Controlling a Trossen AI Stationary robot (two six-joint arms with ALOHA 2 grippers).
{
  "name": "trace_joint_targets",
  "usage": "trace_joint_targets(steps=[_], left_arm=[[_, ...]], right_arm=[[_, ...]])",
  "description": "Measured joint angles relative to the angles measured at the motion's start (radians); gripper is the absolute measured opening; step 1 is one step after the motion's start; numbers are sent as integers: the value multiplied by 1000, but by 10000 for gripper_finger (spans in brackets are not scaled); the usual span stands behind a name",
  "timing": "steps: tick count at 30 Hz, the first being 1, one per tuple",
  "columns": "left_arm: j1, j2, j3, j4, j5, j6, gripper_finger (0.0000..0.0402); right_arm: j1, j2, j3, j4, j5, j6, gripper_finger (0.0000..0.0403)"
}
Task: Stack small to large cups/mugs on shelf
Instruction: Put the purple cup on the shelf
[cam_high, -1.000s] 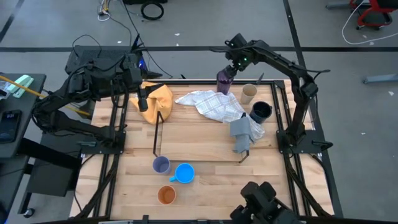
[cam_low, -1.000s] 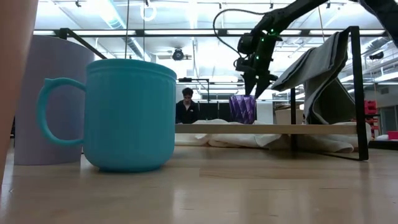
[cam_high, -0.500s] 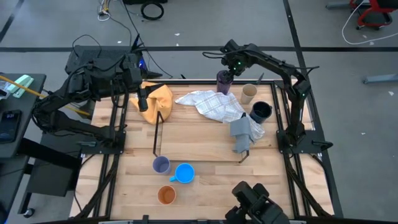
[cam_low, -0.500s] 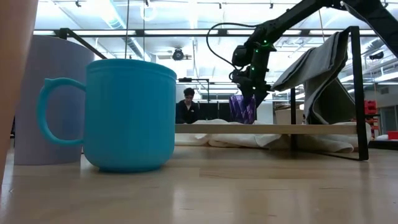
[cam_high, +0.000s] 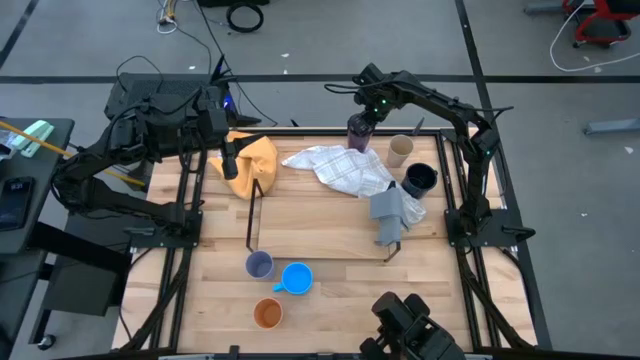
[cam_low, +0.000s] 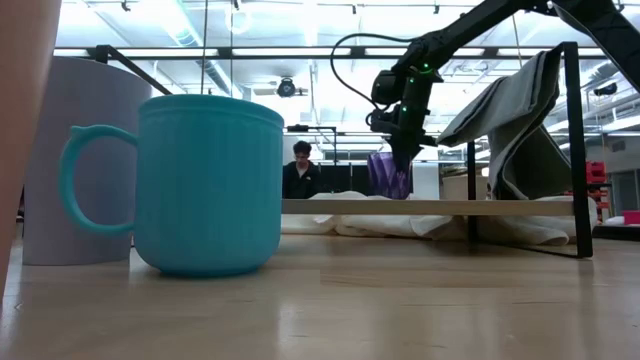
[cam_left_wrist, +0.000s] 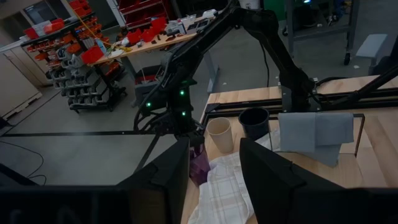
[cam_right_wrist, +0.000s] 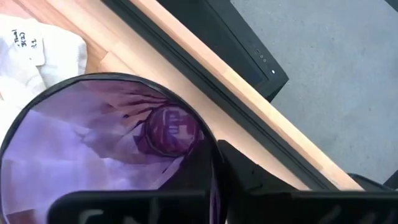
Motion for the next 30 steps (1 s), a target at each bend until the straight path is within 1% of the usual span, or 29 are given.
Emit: trace_joint_targets(steps=[8, 14, 17, 22, 24, 27, 30], left_arm=[[0, 0, 0, 0, 0, 0, 141], [0, 0, 0, 0, 0, 8, 131], [0, 0, 0, 0, 0, 8, 131], [0, 0, 0, 0, 0, 9, 137], [0, 0, 0, 0, 0, 12, 138], [0, 0, 0, 1, 0, 19, 139], [0, -1, 0, 2, 0, 33, 136]], right_arm=[[6, -18, 0, 32, 1, 3, 10], [10, -64, 84, 14, -32, 8, 10], [27, -90, 175, -12, -55, 12, 10], [99, -96, 407, -109, -86, 4, 9], [137, -97, 488, -122, -124, 28, 9], [217, -97, 577, -152, -182, 60, 9], [320, -97, 610, -160, -202, 101, 9]])
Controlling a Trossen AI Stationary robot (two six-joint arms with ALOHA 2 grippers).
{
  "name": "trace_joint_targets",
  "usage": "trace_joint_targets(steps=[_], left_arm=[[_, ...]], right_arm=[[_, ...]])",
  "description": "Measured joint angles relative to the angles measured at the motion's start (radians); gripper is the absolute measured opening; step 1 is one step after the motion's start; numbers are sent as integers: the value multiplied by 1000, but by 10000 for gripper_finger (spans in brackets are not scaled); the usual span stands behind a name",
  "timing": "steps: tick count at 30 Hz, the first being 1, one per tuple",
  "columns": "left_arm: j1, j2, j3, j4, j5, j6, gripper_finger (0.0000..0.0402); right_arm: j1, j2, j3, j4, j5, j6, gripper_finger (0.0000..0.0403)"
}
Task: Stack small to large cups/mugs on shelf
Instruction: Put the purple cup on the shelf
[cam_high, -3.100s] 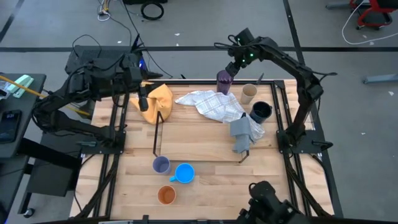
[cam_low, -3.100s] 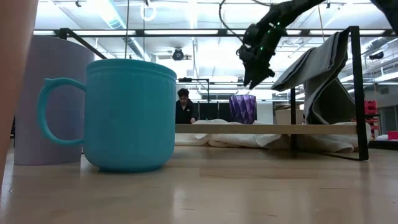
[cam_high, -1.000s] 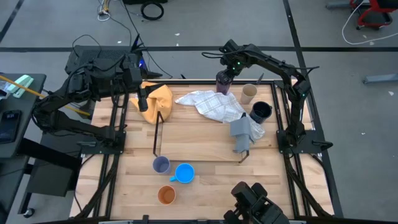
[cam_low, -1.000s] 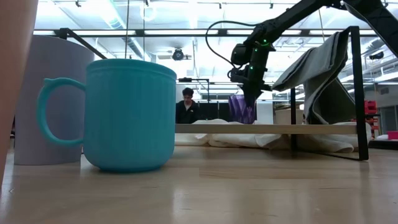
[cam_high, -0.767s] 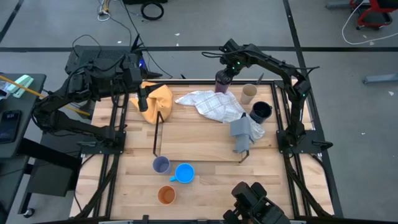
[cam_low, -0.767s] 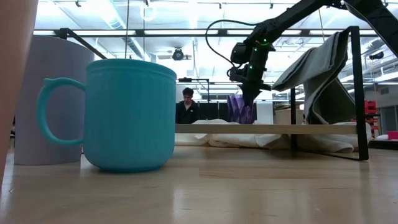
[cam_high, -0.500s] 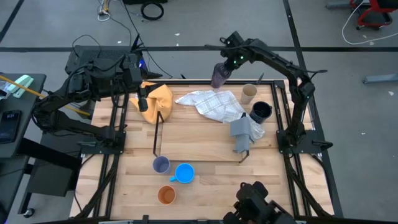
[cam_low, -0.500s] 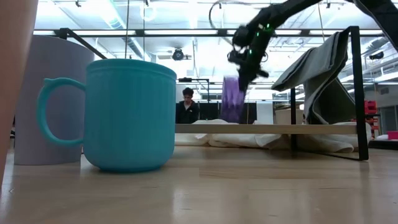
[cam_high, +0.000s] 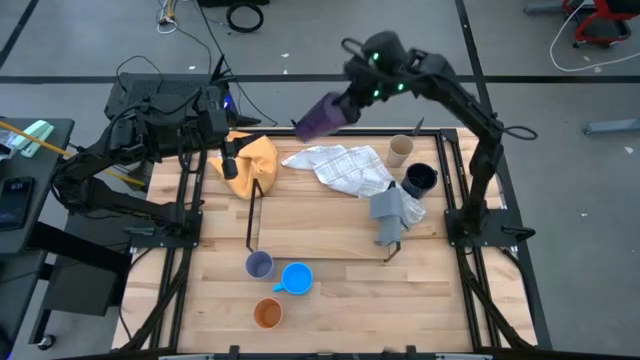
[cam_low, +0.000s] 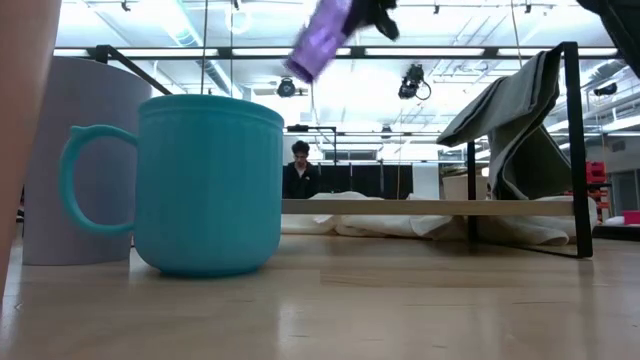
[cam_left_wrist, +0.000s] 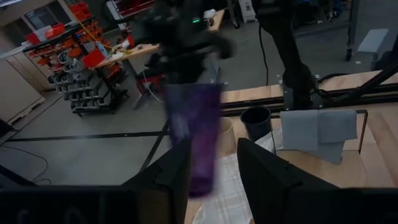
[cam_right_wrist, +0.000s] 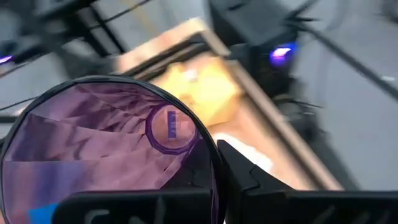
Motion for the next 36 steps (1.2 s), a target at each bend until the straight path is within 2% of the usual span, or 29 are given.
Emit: trace_joint_targets(steps=[4, 8, 13, 17, 26, 36], left_arm=[[0, -7, 0, 6, 0, 12, 131], [0, -15, 0, 11, 0, 18, 132], [0, -26, 24, 9, 0, 37, 137], [0, -25, 63, -6, 0, 44, 134], [0, -25, 155, -104, 0, 55, 132], [0, -25, 160, -128, 0, 86, 131]], right_arm=[[142, 4, -5, 10, -7, 49, 9], [267, 42, -6, 94, -11, 108, 9], [344, 125, -6, 134, -8, 116, 9], [351, 190, -9, 127, 6, 97, 9], [289, 240, -8, 131, 46, 63, 9], [254, 262, 2, 177, 54, 47, 9]])
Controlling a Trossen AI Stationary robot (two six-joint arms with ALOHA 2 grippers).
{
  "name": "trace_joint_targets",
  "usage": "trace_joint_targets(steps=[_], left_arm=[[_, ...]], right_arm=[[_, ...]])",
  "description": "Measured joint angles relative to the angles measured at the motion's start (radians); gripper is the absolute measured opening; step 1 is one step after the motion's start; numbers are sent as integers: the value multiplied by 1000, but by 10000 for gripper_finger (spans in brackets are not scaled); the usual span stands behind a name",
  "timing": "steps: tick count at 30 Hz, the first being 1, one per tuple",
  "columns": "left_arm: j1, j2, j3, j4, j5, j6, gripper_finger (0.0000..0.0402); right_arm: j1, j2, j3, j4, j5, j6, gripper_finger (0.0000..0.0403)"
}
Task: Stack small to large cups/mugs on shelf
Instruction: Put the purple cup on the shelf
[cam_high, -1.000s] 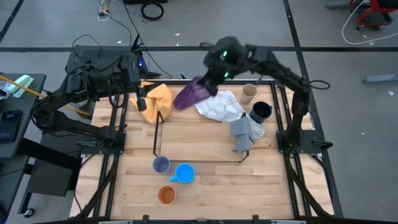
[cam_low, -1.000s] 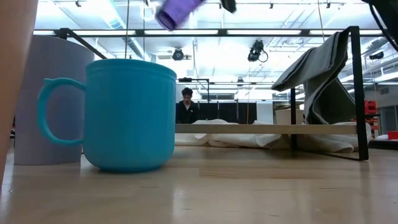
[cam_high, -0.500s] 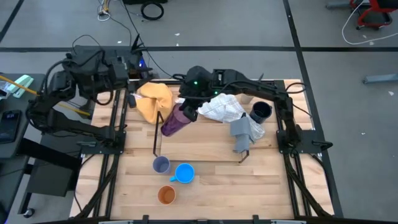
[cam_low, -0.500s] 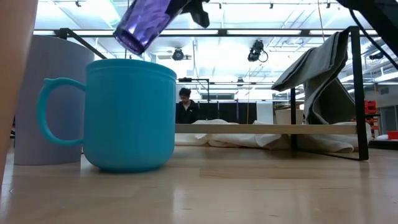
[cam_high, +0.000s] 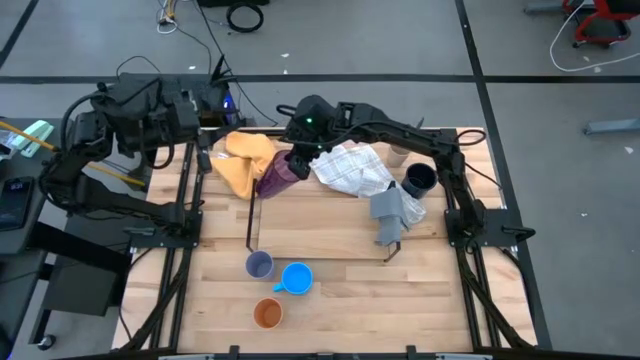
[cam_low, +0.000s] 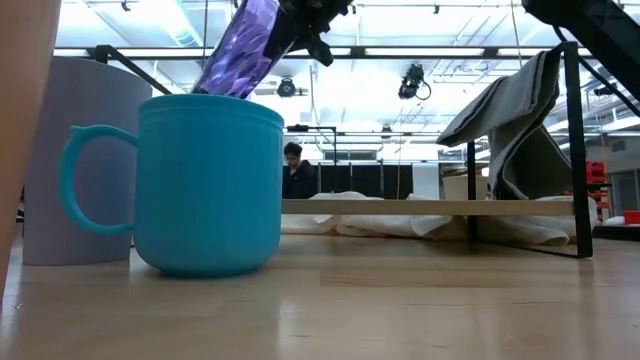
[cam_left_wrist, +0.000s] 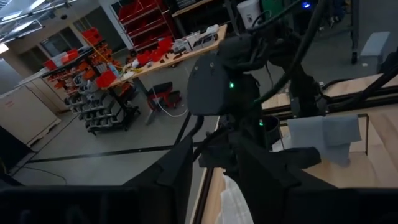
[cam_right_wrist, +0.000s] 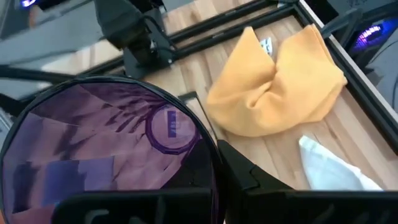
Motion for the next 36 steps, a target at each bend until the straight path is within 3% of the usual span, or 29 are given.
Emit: trace_joint_targets(steps=[6, 25, 36], left_arm=[[0, 0, 0, -2, 0, 3, 130], [0, 0, 0, -9, -1, 6, 132], [0, 0, 0, -15, -1, 5, 130]], right_arm=[[-8, 9, 0, -100, 23, -35, 9], [-5, 44, 0, -172, 101, -58, 9], [65, 107, -1, -208, 108, -84, 9]])
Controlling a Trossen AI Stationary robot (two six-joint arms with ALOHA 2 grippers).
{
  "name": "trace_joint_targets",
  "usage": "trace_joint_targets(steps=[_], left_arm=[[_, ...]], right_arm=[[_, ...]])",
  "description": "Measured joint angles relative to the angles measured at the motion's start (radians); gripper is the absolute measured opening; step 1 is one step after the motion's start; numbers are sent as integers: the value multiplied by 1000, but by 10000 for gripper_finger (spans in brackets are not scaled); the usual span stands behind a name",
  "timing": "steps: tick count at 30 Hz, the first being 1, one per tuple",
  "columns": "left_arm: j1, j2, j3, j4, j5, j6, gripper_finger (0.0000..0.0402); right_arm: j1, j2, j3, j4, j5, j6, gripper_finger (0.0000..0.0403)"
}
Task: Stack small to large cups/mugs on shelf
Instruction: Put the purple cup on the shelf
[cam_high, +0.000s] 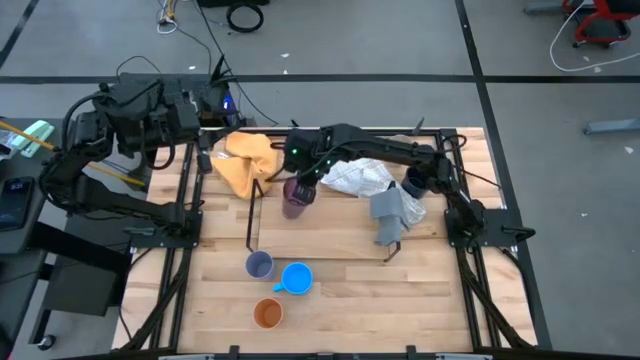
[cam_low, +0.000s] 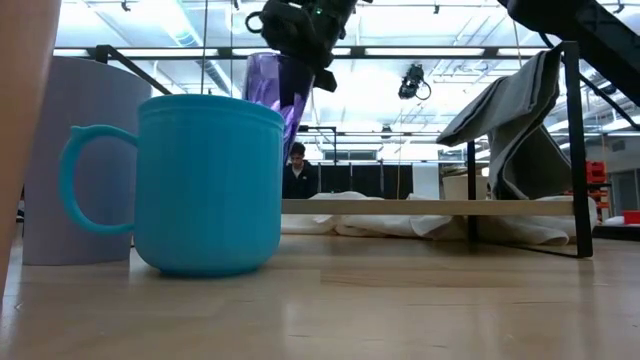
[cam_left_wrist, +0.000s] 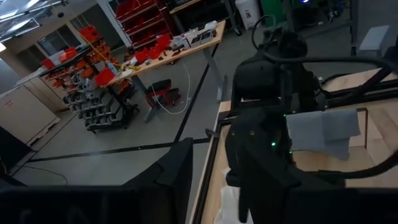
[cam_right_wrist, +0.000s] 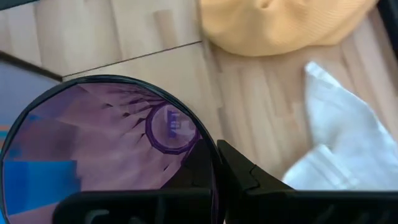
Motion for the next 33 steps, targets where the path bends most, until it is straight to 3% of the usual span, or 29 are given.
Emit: trace_joint_targets(steps=[8, 15, 21, 33], left_arm=[[0, 0, 0, -22, -8, 0, 133], [0, 0, 0, -41, -8, -4, 139], [0, -2, 0, -42, -8, -3, 133], [0, -2, 0, -43, -12, -3, 141]], right_arm=[[-40, -28, 1, 53, -21, 43, 9], [-3, -34, 1, 8, -36, 21, 9], [-6, -34, 1, -31, 65, -23, 9], [-19, -34, 1, -77, 120, -79, 9]])
